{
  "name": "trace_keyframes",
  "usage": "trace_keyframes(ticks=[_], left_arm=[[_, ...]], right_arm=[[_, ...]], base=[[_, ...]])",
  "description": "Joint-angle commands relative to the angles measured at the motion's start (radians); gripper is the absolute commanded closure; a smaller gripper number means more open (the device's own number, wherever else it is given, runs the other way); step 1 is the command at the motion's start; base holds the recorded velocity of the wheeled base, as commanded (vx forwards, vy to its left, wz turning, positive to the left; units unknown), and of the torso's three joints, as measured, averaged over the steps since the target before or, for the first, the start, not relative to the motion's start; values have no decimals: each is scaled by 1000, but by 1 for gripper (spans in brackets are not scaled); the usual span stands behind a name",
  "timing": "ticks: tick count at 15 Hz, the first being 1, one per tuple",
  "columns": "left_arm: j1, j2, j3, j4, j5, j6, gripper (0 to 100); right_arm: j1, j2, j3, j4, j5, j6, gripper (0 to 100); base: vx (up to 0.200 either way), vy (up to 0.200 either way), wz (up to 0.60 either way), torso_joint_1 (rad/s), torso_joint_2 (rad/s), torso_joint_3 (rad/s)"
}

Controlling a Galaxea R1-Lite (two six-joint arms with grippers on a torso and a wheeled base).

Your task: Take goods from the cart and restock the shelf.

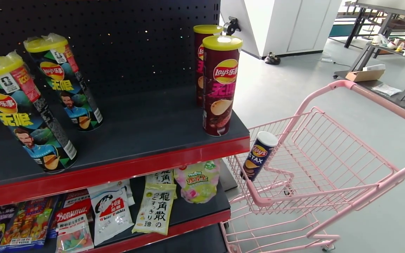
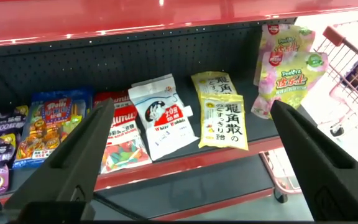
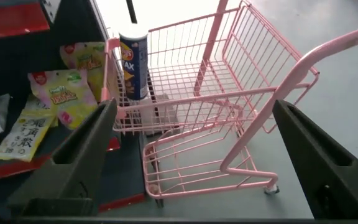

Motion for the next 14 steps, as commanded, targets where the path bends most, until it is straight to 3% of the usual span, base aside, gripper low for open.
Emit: trace_keyframes(ticks=[1,3,6,9,14], left_arm=[[0,1,-1,0,0,-2,0],[-2,1,0,0,1,-1,0],[-2,1,-1,0,0,4,0],[0,1,-1,0,0,6,0],[0,1,-1,0,-11,16,0]], right_arm=[[142,777,-212,-395,81,89,0],[205,1006,-212,-609,106,92,0],[225,1356,-277,-682,192,97,0],[213,1557,-312,-845,264,108,0],[204,1653,-346,-851,285,109,0]], base=[[0,0,0,0,0,0],[0,0,0,0,0,0],[0,0,0,0,0,0],[0,0,0,0,0,0],[0,0,0,0,0,0]])
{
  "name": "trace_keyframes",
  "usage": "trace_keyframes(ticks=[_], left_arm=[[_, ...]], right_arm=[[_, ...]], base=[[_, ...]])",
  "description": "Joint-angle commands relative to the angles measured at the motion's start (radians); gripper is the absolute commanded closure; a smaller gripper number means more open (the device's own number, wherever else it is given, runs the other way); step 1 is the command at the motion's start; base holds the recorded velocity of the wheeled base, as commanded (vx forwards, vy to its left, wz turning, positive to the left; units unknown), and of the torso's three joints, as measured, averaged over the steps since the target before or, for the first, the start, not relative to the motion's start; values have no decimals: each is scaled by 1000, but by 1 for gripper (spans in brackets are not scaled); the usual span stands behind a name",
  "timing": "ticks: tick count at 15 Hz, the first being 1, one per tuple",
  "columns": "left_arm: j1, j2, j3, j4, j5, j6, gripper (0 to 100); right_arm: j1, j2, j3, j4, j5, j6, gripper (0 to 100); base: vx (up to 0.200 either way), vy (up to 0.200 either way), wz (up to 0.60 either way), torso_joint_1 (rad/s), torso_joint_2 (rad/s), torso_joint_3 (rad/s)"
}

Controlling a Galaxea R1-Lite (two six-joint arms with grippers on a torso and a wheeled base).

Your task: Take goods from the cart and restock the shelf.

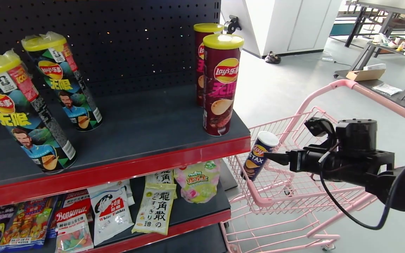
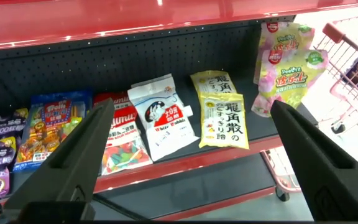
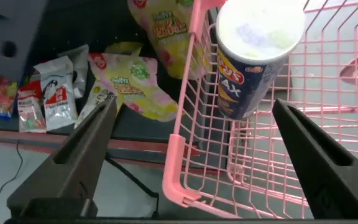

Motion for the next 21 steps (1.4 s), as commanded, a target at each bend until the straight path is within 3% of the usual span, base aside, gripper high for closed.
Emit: trace_keyframes(ticks=[1,6,21], left_arm=[[0,1,0,0,1,0,0],[0,1,0,0,1,0,0],[0,1,0,0,2,20,0]], right_arm=[[-3,102,-22,-2,8,0,0],[-36,267,-103,-118,8,-12,0],[-47,509,-376,-193,39,-52,0]], base=[[0,0,0,0,0,0],[0,0,0,0,0,0],[0,0,0,0,0,0]])
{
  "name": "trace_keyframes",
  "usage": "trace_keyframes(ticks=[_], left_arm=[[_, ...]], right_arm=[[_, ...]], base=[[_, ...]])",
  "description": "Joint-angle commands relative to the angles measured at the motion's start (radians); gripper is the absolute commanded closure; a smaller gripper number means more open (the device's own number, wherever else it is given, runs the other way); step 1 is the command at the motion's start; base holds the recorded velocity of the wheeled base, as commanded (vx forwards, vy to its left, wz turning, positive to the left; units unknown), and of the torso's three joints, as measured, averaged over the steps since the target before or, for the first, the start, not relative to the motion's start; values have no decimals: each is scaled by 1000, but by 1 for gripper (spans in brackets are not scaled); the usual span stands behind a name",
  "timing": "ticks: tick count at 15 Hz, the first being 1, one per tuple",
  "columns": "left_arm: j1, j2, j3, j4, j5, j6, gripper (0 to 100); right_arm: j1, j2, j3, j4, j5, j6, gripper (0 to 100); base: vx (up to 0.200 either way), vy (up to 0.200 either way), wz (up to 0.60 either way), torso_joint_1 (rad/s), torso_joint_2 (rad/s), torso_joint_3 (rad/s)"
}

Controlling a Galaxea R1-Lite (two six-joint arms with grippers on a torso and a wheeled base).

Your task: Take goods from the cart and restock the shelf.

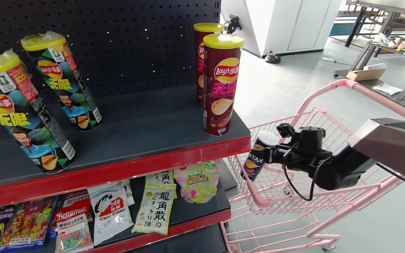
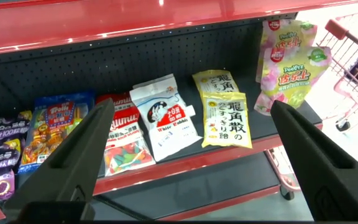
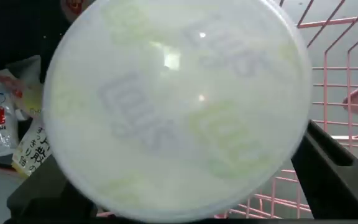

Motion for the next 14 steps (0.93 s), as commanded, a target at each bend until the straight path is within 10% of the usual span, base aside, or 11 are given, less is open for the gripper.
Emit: trace_keyframes(ticks=[1,2,3,14], left_arm=[[-1,1,0,1,0,-1,0],[1,1,0,1,0,-1,0],[1,1,0,0,0,-1,0],[-1,1,2,0,0,19,0]], right_arm=[[10,24,-30,-1,5,2,0],[24,33,-52,-3,2,8,0],[27,40,-59,-3,2,6,100],[-85,-218,86,-69,-39,-69,100]], base=[[0,0,0,0,0,0],[0,0,0,0,0,0],[0,0,0,0,0,0],[0,0,0,0,0,0]])
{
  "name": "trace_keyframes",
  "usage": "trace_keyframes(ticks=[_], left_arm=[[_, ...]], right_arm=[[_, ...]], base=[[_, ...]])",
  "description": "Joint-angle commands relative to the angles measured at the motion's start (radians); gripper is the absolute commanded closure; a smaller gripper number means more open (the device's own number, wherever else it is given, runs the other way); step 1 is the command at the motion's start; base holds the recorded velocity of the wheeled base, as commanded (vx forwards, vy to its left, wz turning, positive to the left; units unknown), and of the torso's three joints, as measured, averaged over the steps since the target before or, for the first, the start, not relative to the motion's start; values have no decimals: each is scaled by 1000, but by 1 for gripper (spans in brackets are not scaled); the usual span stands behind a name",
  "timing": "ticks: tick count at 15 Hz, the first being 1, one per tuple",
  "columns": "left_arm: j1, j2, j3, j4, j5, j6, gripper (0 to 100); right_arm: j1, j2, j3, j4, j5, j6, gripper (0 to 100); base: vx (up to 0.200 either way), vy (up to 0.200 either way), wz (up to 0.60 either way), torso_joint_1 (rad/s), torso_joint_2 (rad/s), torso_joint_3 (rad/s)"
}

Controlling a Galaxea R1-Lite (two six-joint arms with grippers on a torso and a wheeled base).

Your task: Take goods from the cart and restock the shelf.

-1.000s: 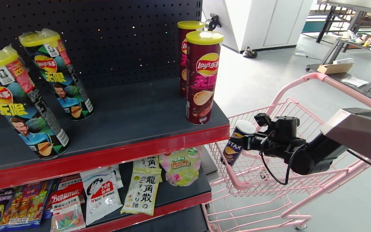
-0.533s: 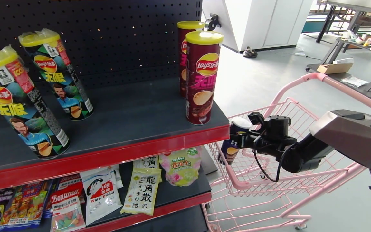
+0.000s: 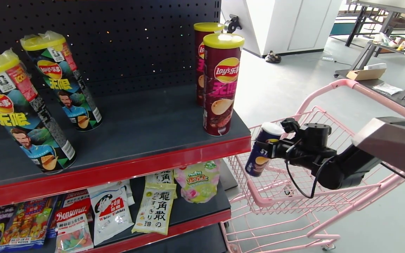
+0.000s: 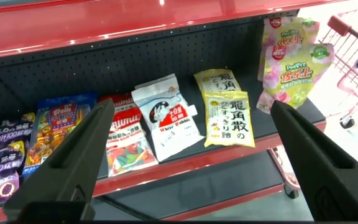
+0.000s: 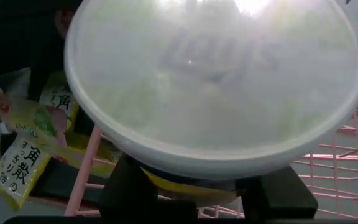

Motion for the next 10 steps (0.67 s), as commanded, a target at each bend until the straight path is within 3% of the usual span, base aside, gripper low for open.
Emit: trace_keyframes(ticks=[1,4,5,6,10], left_arm=[[1,1,0,0,0,0,0],[-1,1,0,0,-1,-2,0],[-1,1,0,0,-1,-2,0],[1,1,0,0,-1,-2,0],[1,1,0,2,-1,-2,0]], right_arm=[[-82,-230,84,22,2,-41,100],[-116,-517,167,173,0,-46,100],[-116,-517,167,173,0,-46,100],[-105,-716,197,325,2,-46,100],[16,-1080,269,681,-26,-48,100]], base=[[0,0,0,0,0,0],[0,0,0,0,0,0],[0,0,0,0,0,0],[0,0,0,0,0,0],[0,0,0,0,0,0]])
